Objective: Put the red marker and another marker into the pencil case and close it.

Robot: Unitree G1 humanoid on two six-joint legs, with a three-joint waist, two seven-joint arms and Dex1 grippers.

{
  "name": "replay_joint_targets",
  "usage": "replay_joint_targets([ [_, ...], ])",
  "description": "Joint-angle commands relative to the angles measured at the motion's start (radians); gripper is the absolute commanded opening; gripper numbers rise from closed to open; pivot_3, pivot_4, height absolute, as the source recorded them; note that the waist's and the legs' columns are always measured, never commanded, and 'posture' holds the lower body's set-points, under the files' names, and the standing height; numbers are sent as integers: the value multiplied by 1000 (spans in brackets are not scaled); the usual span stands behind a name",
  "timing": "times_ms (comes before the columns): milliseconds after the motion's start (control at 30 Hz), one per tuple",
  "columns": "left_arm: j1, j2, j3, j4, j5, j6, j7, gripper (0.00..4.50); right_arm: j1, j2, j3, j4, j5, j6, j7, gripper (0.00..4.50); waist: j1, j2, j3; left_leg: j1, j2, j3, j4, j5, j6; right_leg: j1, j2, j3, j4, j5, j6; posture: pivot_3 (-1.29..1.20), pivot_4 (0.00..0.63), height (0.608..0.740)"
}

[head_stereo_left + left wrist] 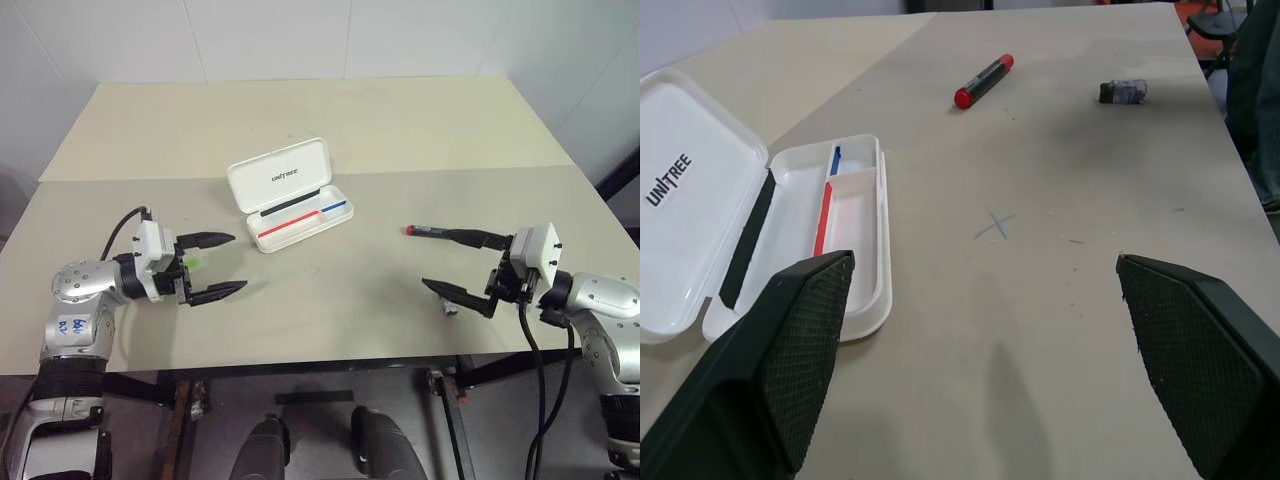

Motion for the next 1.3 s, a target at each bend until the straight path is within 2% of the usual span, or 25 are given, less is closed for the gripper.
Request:
replay_joint_targets([
  [33,-3,1,-5,-28,-2,8,5,4478,0,6,0,-53,7,-1,-20,4500,0,0,0,0,0,0,0,0,0,0,0,0,0,0,0,0,150,740],
  [367,-61,-25,-43,31,30,-10,24,4478,-21,35,55,-103,13,25,-39,4500,-1,0,0,0,0,0,0,0,0,0,0,0,1,0,0,0,150,740],
  [600,-153,-70,-79,139,138,-69,142,2206,-82,70,109,-102,1,29,-59,4500,-1,0,0,0,0,0,3,0,0,0,0,0,2,0,0,0,150,740],
  [800,-293,-152,-144,272,256,-89,281,2206,-129,89,129,-75,-3,5,-37,4500,13,0,0,-2,-1,-1,8,0,0,0,0,-1,4,1,1,0,150,740],
  [1100,-406,-193,-227,444,343,-127,255,2206,-148,113,146,-43,-25,-29,-33,4500,21,-1,0,-2,-1,-1,10,0,1,0,1,0,4,1,3,0,150,740],
  [1300,-509,-210,-282,607,439,-150,303,2206,-132,131,137,-64,-22,-54,-40,4500,21,-1,0,-3,-2,-1,10,0,1,1,1,0,4,1,3,0,150,740],
])
